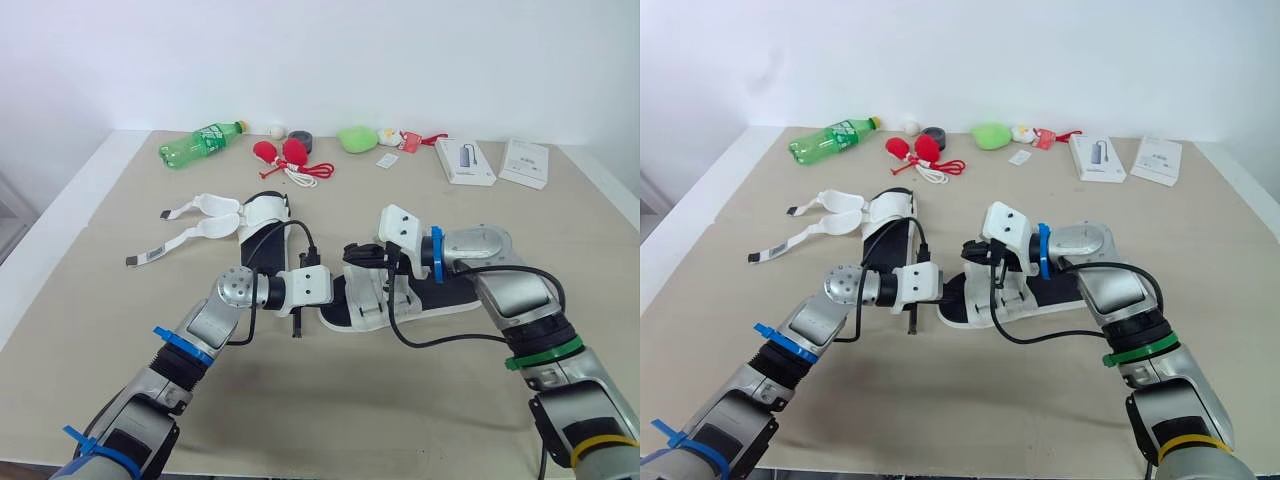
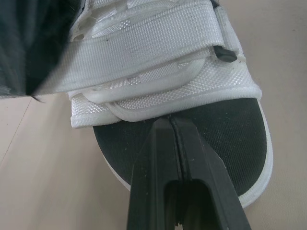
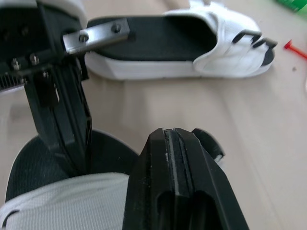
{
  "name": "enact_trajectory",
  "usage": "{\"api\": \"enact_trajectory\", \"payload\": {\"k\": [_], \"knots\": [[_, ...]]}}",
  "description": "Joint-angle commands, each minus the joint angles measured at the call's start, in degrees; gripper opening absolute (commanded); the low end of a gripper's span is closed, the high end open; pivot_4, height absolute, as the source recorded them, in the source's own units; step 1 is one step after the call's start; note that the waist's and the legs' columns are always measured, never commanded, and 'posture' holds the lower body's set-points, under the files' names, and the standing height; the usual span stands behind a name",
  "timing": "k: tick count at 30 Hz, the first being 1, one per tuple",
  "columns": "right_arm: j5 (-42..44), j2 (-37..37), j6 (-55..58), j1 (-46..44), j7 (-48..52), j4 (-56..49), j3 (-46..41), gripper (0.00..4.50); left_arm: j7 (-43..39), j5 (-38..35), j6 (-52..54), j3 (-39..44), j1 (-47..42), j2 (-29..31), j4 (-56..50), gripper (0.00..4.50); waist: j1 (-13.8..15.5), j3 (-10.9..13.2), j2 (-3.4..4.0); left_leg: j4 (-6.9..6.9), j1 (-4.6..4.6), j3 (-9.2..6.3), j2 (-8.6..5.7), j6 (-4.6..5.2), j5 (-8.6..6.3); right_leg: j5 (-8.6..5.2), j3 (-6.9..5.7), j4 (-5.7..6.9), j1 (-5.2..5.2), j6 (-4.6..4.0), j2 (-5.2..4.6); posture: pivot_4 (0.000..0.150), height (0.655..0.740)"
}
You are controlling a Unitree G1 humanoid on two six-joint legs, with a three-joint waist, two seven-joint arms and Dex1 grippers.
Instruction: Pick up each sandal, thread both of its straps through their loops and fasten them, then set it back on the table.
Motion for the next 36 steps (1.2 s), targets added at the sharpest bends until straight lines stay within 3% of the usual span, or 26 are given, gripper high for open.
{"api": "enact_trajectory", "payload": {"k": [1,12,20,25,28,31,36], "knots": [[-5.1,-0.9,-0.6,-3.7,1.6,4.4,2.8,0.1,-0.3,1.1,0.7,-1.3,0.9,0.3,0.3,0.0,0.0,0.0,0.01,0.0,0.0,0.01,0.0,0.0,0.0,0.0,0.01,0.0,0.0,-0.01,0.0,0.15,0.74],[-12.3,0.8,-3.4,-6.3,-1.5,11.4,4.5,0.1,-0.3,1.0,0.7,-1.5,1.1,0.1,0.0,0.0,-0.1,0.0,0.02,0.03,0.03,0.02,0.03,-0.01,0.0,0.09,0.01,0.0,0.01,-0.11,-0.05,0.15,0.74],[-8.8,0.4,-1.3,-9.6,-1.8,11.7,-1.8,0.1,-0.5,1.0,0.4,-1.7,1.0,0.2,0.0,0.0,0.0,0.0,0.03,0.0,-0.07,0.04,0.02,-0.01,0.0,0.05,-0.02,-0.01,-0.06,-0.1,-0.12,0.15,0.74],[-8.3,-2.2,-5.7,-10.0,-2.5,15.2,-6.2,0.1,-0.7,0.8,0.2,-1.6,1.0,0.3,0.0,0.0,0.0,0.0,0.05,-0.01,-0.07,0.06,0.01,-0.01,0.0,0.05,-0.01,-0.02,-0.07,-0.09,-0.11,0.15,0.74],[-3.3,-2.8,-6.3,-9.5,-1.2,17.1,-12.0,0.1,-1.2,-0.1,-0.1,-1.1,1.1,0.5,-0.2,0.0,0.0,0.0,0.05,-0.02,-0.07,0.06,0.01,-0.01,0.0,0.04,-0.01,-0.03,-0.07,-0.09,-0.11,0.15,0.74],[2.7,-4.7,-8.0,-6.4,4.6,17.6,-17.0,0.99,-3.2,-2.5,-0.7,0.0,1.4,1.2,-0.8,0.0,0.0,0.0,0.06,-0.08,-0.07,0.08,0.02,-0.01,0.0,0.03,0.02,-0.05,-0.08,-0.09,-0.08,0.15,0.74],[4.1,-10.7,-18.4,1.5,15.6,22.8,-18.4,3.31,-6.4,-7.6,-1.5,2.9,1.5,2.1,-1.9,0.0,0.0,0.0,0.06,-0.31,-0.03,0.03,-0.04,0.05,-0.07,-0.2,-0.03,-0.07,-0.06,-0.06,-0.05,0.15,0.74]]}}
